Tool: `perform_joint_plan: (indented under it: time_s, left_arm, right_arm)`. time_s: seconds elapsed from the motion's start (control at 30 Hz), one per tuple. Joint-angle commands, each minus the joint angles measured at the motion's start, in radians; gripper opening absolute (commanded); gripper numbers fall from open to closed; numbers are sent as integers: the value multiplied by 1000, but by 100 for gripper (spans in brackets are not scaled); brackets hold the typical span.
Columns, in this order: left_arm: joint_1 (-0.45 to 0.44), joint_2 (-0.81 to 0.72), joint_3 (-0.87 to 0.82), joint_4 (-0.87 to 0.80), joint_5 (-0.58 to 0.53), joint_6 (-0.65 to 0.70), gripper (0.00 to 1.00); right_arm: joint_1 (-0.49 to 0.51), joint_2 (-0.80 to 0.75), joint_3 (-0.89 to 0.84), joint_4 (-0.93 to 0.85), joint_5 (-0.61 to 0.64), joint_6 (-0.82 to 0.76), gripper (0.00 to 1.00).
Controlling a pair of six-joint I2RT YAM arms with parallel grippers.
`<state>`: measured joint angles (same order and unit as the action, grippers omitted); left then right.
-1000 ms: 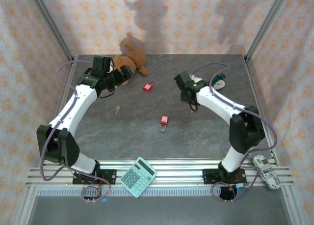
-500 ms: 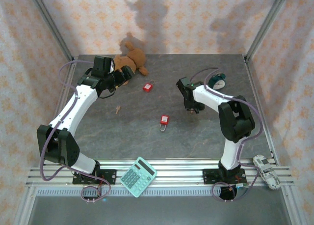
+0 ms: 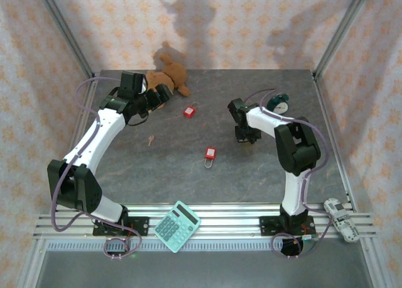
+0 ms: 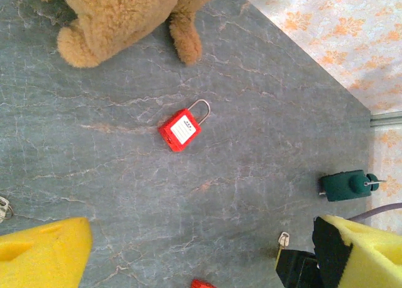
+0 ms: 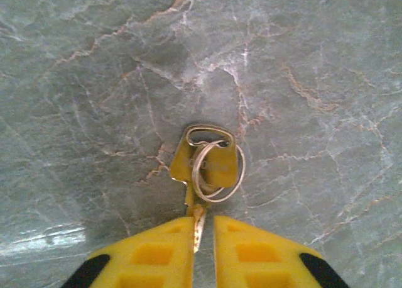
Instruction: Unlock with the key
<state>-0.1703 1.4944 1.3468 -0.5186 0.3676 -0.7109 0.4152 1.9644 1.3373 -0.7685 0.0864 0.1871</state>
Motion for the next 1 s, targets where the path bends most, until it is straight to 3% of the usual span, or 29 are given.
perform_joint_plan:
  time_s: [0.0, 0.27, 0.57, 0.77, 0.83, 0.97]
  left_arm:
    - [-4, 10, -3, 14, 15, -5, 91]
    - [-4, 12, -2, 14, 16, -5, 91]
    - [-5, 7, -3, 17, 19, -5, 91]
    - [-4, 9, -3, 17, 22, -5, 91]
    - [-4, 8, -1, 18, 24, -5, 91]
    - [-4, 7, -4, 21, 25, -7, 91]
  right_arm:
    - [-10, -4, 7, 11, -55, 0, 11]
    - [-13, -54, -39, 58, -243, 120, 11]
    - [11, -101, -120, 317, -650, 295, 25]
    - [-42, -194, -104, 378, -765, 308, 29]
    - [-49, -209, -79, 308, -684, 259, 30]
    - [-15, -178, 34, 50, -319, 92, 28]
